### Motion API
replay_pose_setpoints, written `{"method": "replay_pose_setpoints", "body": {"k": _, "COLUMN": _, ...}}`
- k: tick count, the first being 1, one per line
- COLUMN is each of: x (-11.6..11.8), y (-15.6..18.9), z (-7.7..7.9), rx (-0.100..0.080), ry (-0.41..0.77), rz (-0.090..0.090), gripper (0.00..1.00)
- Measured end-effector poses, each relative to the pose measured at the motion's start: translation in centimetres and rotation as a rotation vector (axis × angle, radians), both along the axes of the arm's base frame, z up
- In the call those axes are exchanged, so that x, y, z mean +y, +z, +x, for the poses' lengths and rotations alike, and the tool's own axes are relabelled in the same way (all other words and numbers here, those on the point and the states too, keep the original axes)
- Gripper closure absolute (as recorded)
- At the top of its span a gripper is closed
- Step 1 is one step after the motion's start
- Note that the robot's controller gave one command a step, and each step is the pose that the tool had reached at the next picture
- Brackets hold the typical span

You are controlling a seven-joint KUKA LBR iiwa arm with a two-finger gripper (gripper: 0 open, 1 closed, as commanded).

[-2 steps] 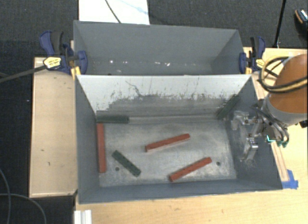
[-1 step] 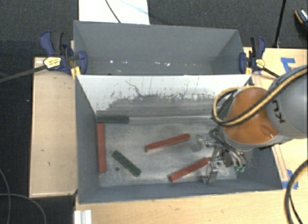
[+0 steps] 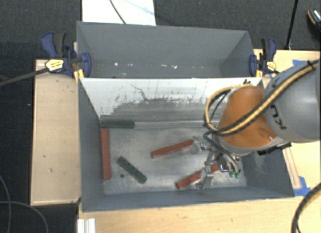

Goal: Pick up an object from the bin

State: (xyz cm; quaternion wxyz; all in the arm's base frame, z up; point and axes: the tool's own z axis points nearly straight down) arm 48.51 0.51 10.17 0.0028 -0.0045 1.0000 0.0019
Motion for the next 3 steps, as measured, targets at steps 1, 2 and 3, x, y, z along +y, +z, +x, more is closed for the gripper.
{"method": "replay_pose_setpoints", "body": {"k": 1, "x": 5.2, "y": 0.0, "z": 10.1, "rx": -0.005, "ry": 0.071, "rz": -0.001, "gripper": 0.00}}
{"method": "replay_pose_setpoints", "body": {"k": 2, "x": 5.2, "y": -3.2, "z": 8.7, "rx": 0.005, "ry": 0.214, "rz": -0.004, "gripper": 0.00}}
{"method": "replay_pose_setpoints", "body": {"k": 3, "x": 5.2, "y": -3.1, "z": 8.8, "rx": 0.003, "ry": 0.217, "rz": -0.004, "gripper": 0.00}}
